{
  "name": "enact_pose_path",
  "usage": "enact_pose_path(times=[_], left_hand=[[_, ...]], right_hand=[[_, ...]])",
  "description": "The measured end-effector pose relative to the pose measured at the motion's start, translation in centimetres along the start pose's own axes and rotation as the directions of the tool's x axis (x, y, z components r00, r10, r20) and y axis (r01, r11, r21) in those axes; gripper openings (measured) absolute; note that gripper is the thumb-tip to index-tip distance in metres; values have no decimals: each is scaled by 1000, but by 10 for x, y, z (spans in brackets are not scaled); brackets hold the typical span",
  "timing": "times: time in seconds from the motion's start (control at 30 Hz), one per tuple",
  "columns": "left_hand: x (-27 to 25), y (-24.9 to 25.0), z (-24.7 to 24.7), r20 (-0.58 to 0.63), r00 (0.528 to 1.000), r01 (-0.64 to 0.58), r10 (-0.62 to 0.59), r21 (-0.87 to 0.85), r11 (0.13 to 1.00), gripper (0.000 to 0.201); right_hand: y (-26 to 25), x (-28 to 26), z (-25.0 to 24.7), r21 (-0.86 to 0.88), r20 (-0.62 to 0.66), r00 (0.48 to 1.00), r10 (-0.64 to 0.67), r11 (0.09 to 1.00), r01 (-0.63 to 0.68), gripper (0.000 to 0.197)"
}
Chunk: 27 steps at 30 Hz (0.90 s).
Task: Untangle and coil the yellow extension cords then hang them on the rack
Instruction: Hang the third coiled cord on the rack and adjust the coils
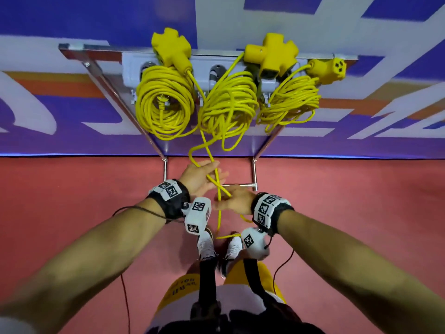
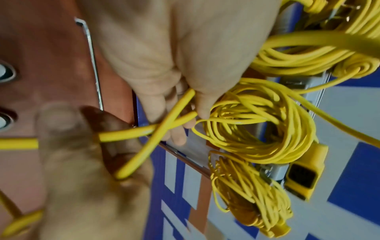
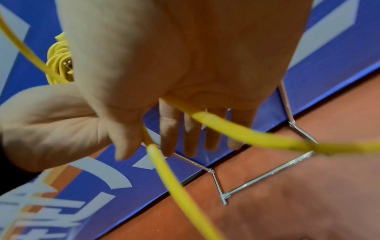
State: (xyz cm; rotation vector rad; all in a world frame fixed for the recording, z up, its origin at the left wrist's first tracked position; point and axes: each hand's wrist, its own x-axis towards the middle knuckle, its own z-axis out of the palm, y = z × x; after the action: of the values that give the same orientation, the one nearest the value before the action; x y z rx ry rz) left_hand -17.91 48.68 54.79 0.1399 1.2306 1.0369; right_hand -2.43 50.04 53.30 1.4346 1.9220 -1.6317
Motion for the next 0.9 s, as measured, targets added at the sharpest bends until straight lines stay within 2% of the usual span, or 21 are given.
enact_pose_path(times=[0.1,0.13,0.2,0.23,0.27,0.37,0.43,0.47,0.53,0.6,0.7,0.73,0.8,0.87,0.9], left_hand=[[-4,2,4,-39,999,-29,28,-26,999,2],[-6,3,2,-70,997,-38,38,12,999,7],[-7,5,-9,-132,990,-19,46,199,980,35],[-12,6,-15,-151,988,24,26,320,947,46],[-19,8,-20,-165,986,81,-11,421,904,53],[-49,-4,-23,-174,983,144,-55,552,822,78],[-68,-21,-18,-115,991,120,-64,590,798,88],[-78,-32,-13,-58,994,108,-92,582,806,88],[-95,-52,-3,44,988,99,-147,550,830,86],[-106,-63,11,69,995,29,-78,539,842,68],[-111,-58,27,53,996,-91,74,568,818,33],[-109,-52,26,22,991,-114,131,639,760,24],[-102,-38,20,-15,966,-132,259,830,543,25],[-99,-24,13,-58,907,-104,417,929,355,26],[-97,-16,8,-86,859,-97,504,941,324,20]], right_hand=[[-2,-10,10,220,13,999,-30,975,26,22],[-3,-16,10,288,50,999,-14,958,-1,17],[-5,-27,3,414,99,995,0,909,-41,7],[-6,-32,-3,481,87,996,-11,876,-32,14],[-6,-34,-8,539,45,999,-12,842,-14,28],[-9,-40,-16,661,-122,991,-56,740,123,82],[-10,-38,-13,687,-216,974,-75,697,206,92],[-11,-38,-11,665,-251,965,-77,711,229,88],[-13,-37,-6,662,-279,957,-80,706,252,62],[-21,-42,-5,696,-260,962,-89,673,250,35],[-31,-47,-10,701,-268,962,-55,674,234,26],[-34,-49,-13,711,-272,961,-50,663,235,25],[-41,-53,-24,746,-263,964,-30,628,222,29],[-49,-60,-38,746,-272,962,-34,624,233,36],[-52,-64,-45,734,-281,959,-49,633,248,38]])
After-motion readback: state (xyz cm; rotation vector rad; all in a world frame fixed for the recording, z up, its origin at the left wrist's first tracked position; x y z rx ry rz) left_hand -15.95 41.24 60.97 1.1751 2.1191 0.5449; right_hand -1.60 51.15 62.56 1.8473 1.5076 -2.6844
